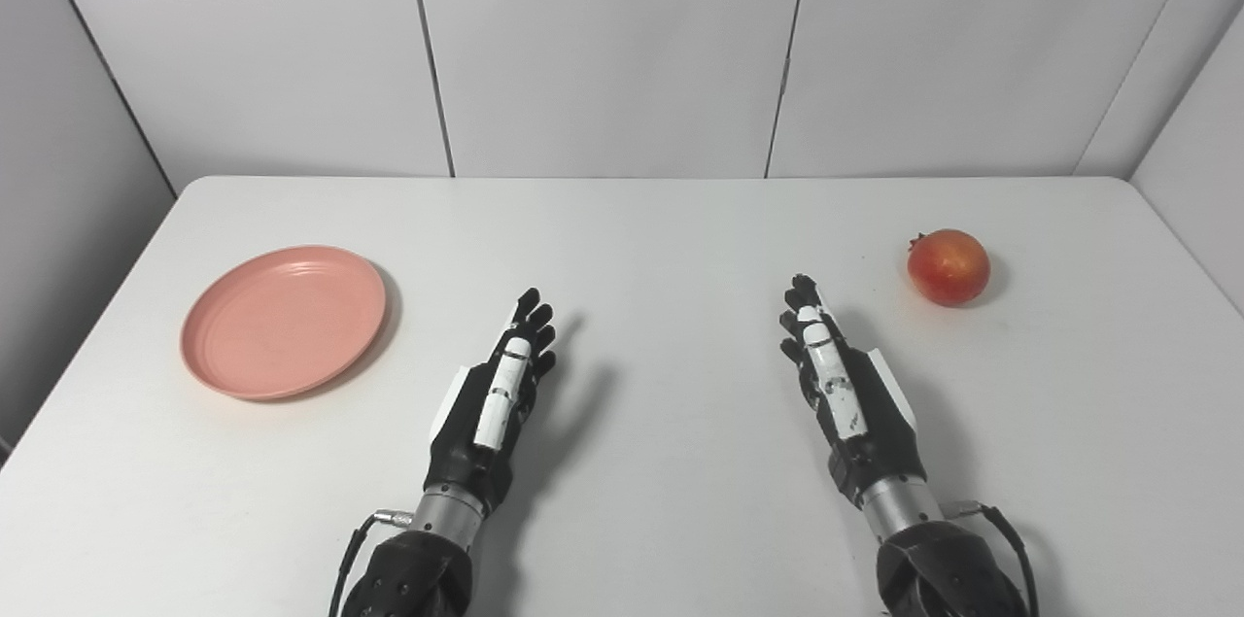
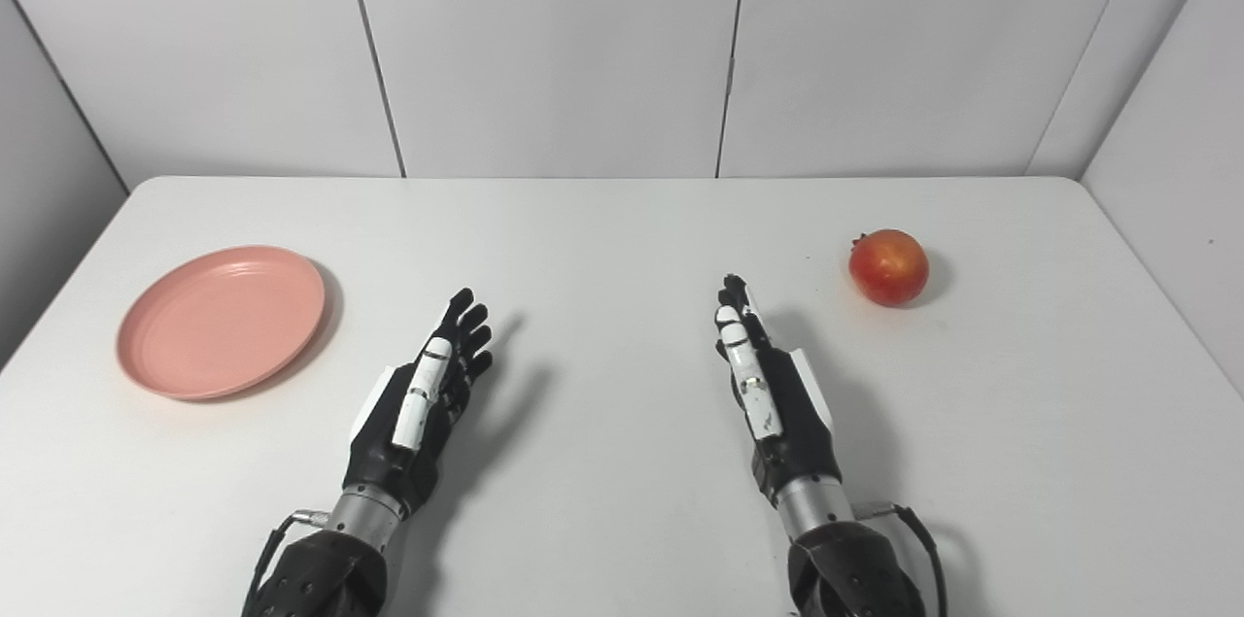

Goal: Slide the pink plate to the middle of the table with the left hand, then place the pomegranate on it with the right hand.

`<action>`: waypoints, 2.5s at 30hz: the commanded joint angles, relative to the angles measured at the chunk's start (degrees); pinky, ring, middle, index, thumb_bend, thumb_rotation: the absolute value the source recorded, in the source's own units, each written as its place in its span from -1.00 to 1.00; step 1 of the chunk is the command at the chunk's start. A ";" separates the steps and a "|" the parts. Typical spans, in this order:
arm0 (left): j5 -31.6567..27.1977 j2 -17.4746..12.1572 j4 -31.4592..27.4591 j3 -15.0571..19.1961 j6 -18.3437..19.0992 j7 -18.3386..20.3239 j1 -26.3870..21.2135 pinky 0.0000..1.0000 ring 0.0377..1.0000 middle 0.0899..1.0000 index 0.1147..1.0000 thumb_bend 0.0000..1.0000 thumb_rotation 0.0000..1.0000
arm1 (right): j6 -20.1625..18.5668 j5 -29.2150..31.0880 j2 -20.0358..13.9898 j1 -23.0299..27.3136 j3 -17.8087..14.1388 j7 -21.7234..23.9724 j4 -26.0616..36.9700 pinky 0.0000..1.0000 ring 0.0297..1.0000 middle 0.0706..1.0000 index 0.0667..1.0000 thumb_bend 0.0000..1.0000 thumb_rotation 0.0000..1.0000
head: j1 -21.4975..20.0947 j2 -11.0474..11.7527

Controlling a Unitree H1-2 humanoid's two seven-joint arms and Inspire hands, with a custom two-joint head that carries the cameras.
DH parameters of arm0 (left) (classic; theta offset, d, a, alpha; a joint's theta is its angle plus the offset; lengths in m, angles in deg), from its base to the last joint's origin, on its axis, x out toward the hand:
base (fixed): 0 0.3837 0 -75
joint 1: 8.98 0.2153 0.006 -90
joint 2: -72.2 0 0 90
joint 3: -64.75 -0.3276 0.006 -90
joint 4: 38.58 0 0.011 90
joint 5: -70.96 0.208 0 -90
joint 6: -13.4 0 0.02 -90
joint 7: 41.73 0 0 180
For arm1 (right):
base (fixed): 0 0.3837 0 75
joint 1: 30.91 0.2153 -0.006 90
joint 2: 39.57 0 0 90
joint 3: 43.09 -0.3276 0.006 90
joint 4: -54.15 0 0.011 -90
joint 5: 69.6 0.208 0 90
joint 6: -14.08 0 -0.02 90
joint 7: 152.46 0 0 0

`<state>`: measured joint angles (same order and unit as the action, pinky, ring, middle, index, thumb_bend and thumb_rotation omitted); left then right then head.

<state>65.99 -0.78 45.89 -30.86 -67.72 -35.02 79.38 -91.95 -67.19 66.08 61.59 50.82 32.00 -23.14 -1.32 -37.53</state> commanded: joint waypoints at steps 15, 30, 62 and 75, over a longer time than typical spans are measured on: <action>3.28 3.37 2.60 -2.38 -2.96 -2.08 -1.03 1.00 1.00 1.00 1.00 -0.27 1.00 | 5.13 3.81 -3.47 0.05 -1.62 3.67 0.25 1.00 1.00 1.00 1.00 -0.62 1.00 | 13.13 5.83; 6.81 5.13 7.03 -3.95 -6.36 -4.71 -1.24 1.00 0.97 1.00 1.00 -0.25 1.00 | 6.70 6.36 -4.58 -0.44 -2.38 5.46 -0.67 1.00 1.00 1.00 1.00 -0.74 1.00 | 18.83 9.91; 4.01 3.39 3.04 -2.11 -4.37 -3.54 -2.22 1.00 0.99 1.00 1.00 -0.20 1.00 | 5.84 5.12 -2.81 -0.73 -1.22 3.62 0.63 1.00 1.00 1.00 1.00 -0.76 1.00 | 17.88 9.77; 2.56 1.62 -3.56 -0.47 -0.35 -2.53 -5.31 1.00 0.98 1.00 1.00 -0.16 1.00 | 5.40 4.87 -2.96 -0.06 -1.58 3.47 -0.13 1.00 1.00 1.00 1.00 -0.79 1.00 | 18.89 10.09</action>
<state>69.61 0.92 45.03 -31.66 -68.11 -38.13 77.08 -87.58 -62.73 62.94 59.71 49.34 35.47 -23.97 17.49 -27.42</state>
